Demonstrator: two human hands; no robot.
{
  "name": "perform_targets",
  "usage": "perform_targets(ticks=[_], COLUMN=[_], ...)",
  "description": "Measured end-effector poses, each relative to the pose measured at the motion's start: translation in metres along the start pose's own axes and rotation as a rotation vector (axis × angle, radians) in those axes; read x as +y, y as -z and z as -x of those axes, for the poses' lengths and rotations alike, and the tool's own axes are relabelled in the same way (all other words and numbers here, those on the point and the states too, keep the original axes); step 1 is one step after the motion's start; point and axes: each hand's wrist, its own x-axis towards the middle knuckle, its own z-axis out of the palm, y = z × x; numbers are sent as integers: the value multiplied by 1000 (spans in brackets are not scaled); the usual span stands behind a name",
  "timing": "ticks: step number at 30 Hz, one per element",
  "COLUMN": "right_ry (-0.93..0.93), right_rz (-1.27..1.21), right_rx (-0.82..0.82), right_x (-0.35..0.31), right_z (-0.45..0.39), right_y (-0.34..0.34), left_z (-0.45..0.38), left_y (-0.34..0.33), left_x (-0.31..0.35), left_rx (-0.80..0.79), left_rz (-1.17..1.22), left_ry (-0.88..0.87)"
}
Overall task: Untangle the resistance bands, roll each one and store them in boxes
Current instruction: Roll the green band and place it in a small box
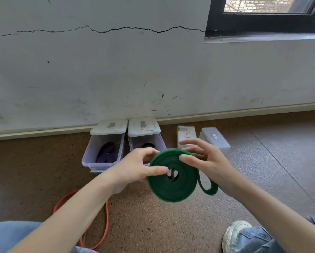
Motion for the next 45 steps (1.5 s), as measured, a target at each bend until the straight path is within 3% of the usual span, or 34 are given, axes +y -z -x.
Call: perform_targets(ticks=[4, 7, 12, 16, 20, 23, 28, 32, 35, 41, 45], right_ry=[-45, -34, -10, 24, -21, -104, -131, -142, -201, -380, -371], right_rz=[-1, 16, 52, 449, 734, 806, 776, 703, 617, 513, 537], right_rx=[48, 77, -35, 62, -67, -92, 78, 136, 192, 351, 210], right_x=[10, 9, 3, 8, 22, 45, 77, 110, 145, 226, 268], right_z=[-1, -4, -3, -5, -2, -1, -26, -57, -80, -120, -138], right_y=[-11, -11, -3, -9, -5, 4, 29, 48, 69, 125, 151], left_z=[-3, -5, -7, -10, -31, -52, -103, -156, -203, -320, -385], left_y=[1, 3, 3, -5, -16, -38, -59, -59, -62, -62, -70], left_x=[-3, -3, -4, -13, -18, -23, -31, -46, -65, -117, -150], left_rx=[111, 6, -194, -46, 115, 151, 197, 145, 153, 376, 420], left_rz=[240, 205, 244, 264, 309, 339, 377, 388, 288, -36, -326], left_ry=[52, 103, 73, 79, 147, 191, 241, 323, 326, 358, 379])
